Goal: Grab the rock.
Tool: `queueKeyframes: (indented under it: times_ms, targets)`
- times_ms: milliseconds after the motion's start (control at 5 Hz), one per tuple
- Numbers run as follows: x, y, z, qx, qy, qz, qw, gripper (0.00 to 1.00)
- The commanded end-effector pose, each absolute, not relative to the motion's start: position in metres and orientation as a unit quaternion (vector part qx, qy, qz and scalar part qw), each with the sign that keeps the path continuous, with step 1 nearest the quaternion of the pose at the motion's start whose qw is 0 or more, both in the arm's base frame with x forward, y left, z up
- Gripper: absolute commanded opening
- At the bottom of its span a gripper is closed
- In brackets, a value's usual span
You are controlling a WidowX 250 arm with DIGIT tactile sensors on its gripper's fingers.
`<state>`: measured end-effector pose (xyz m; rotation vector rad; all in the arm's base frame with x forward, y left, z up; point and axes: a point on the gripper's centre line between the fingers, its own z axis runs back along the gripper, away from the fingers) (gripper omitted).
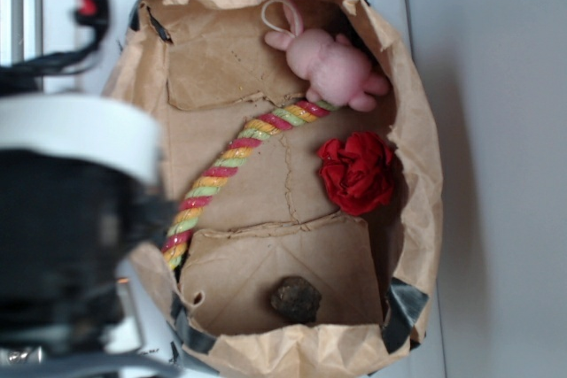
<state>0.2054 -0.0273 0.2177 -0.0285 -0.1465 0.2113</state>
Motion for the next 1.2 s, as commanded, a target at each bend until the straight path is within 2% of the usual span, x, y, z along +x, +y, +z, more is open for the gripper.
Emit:
queueKeyframes:
  times_ms: [0,200,400,1000]
  targets:
    - [0.253,-0.02,0.208,-0.017,-0.135,0.007,0.991,1.0]
    - [0.266,-0.014,0.208,-0.04,-0.148,-0.116,0.981,1.0]
    - [0.284,-0.001,0.211,0.001,-0.161,-0.163,0.973,1.0]
    - [0.284,-0.001,0.211,0.001,-0.161,-0.163,0.973,1.0]
